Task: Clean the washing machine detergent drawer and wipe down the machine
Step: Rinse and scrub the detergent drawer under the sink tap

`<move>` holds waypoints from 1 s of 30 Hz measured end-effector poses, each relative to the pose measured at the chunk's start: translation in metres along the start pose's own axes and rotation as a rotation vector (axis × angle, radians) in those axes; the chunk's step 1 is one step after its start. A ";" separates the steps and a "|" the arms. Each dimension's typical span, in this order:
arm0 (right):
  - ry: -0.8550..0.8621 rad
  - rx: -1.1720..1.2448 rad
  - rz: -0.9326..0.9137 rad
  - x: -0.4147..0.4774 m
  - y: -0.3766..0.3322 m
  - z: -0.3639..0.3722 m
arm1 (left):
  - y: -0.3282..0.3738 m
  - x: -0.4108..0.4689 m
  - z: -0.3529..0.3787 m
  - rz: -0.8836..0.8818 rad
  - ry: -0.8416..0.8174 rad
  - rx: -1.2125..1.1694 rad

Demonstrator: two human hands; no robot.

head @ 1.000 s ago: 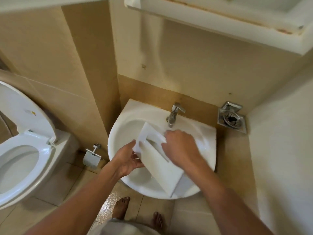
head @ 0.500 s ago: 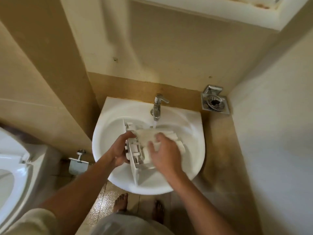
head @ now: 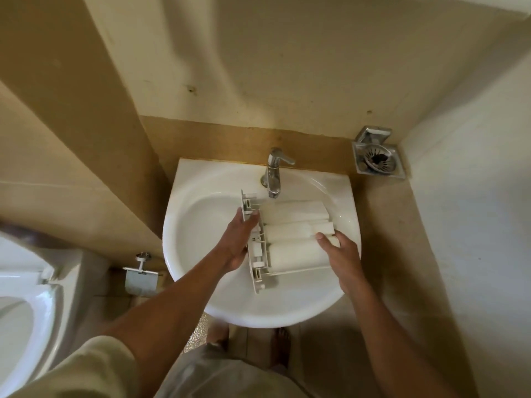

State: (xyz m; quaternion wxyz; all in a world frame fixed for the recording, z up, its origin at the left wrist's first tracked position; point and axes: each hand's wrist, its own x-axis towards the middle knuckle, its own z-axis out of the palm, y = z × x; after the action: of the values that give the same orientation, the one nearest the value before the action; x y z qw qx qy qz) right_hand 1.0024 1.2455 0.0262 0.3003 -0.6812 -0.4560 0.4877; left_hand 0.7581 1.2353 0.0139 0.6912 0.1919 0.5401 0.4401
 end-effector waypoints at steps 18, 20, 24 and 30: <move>-0.374 0.032 -0.100 0.062 -0.029 0.025 | 0.009 -0.039 -0.025 0.044 0.322 -0.024; -0.457 0.027 -0.069 0.069 -0.034 0.018 | 0.009 -0.046 -0.027 0.032 0.296 -0.009; -0.571 -0.003 0.008 0.082 -0.050 0.008 | 0.006 -0.058 -0.038 0.029 0.359 0.074; -0.673 -0.060 0.137 0.100 -0.055 0.003 | 0.023 -0.061 -0.066 -0.144 0.167 0.079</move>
State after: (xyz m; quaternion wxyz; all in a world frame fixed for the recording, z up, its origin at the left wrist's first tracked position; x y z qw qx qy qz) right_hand 0.9922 1.3595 0.0333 0.0793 -0.5195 -0.4969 0.6906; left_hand 0.6870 1.1847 0.0435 0.6656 0.1423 0.6251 0.3821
